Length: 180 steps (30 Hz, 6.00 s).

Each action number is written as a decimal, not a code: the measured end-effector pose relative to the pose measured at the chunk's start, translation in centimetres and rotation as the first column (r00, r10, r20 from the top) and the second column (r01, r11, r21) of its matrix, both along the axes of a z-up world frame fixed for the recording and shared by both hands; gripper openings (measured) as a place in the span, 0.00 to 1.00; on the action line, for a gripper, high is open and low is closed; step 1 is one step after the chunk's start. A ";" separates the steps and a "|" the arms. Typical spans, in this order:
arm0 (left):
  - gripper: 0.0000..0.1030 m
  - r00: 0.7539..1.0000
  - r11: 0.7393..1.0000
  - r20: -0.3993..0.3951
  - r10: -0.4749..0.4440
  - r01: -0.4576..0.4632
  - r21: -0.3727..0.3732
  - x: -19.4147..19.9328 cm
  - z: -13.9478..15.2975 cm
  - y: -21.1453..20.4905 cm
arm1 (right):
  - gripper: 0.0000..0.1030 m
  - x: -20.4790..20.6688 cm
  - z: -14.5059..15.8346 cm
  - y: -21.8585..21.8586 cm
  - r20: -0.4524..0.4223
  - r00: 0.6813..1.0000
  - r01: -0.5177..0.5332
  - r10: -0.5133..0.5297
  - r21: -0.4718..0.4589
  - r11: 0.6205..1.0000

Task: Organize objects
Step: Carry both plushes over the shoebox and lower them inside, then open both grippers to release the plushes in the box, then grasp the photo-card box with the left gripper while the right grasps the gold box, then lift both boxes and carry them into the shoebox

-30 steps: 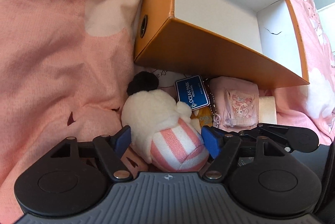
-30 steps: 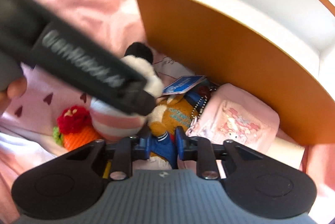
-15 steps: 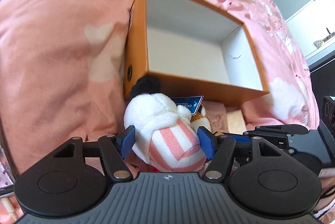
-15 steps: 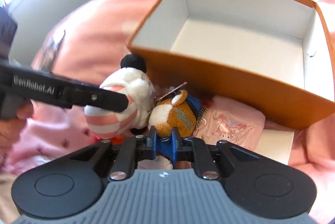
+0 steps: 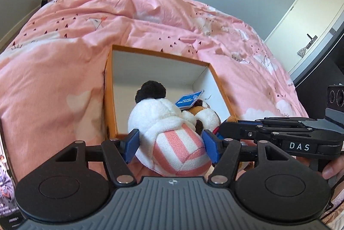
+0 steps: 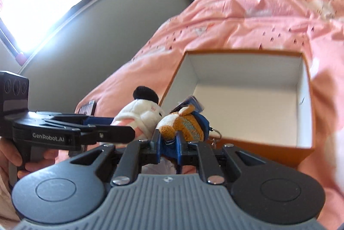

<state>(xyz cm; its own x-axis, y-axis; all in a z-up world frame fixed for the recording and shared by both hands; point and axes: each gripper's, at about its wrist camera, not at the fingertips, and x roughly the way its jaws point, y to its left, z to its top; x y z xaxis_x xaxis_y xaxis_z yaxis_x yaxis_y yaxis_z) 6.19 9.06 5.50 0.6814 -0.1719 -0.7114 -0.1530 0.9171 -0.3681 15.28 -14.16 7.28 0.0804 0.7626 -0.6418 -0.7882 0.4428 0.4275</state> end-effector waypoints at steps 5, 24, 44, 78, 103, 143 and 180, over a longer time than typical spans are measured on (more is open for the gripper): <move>0.71 0.996 0.999 0.091 0.004 -0.009 0.049 2.1 1.0 -0.4 | 0.13 2.3 2.3 -0.9 0.074 0.995 0.063 -0.066 0.044 0.997; 0.71 0.993 0.972 -0.111 -0.045 0.069 0.223 10.1 -7.5 1.0 | 0.13 10.7 -6.9 6.3 0.033 0.991 0.134 -0.133 -0.013 0.991; 0.75 0.935 0.823 -0.327 -0.139 0.293 0.487 11.4 -10.8 -2.5 | 0.14 12.7 -13.2 6.9 -0.158 0.980 0.106 -0.125 -0.122 0.987; 0.41 0.879 0.821 -0.398 -0.263 0.421 0.385 12.8 -11.1 -1.5 | 0.26 12.6 -15.6 9.7 -0.258 0.962 0.024 -0.091 -0.254 0.967; 0.41 0.960 0.916 -0.056 -0.274 0.279 0.287 6.4 -4.6 -2.6 | 0.38 8.5 -8.3 5.9 0.024 0.992 0.129 -0.127 -0.198 0.972; 0.69 0.586 0.594 -0.341 -0.735 0.799 0.092 3.9 -15.2 -13.7 | 0.65 -0.3 -12.2 -8.9 -0.136 0.916 0.289 -0.377 -0.428 0.856; 0.30 0.717 0.761 -0.339 -0.609 0.649 0.005 3.3 -13.3 -12.0 | 0.63 2.4 -15.0 -8.7 -0.399 0.859 0.132 -0.321 -0.433 0.892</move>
<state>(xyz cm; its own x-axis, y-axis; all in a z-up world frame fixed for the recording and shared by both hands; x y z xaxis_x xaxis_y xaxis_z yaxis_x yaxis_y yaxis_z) 9.52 -2.92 -7.84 0.1964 -0.3867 -0.9010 0.3914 0.8734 -0.2896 17.67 -22.82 -7.75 -0.1480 0.4491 -0.8811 -0.4073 0.7842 0.4681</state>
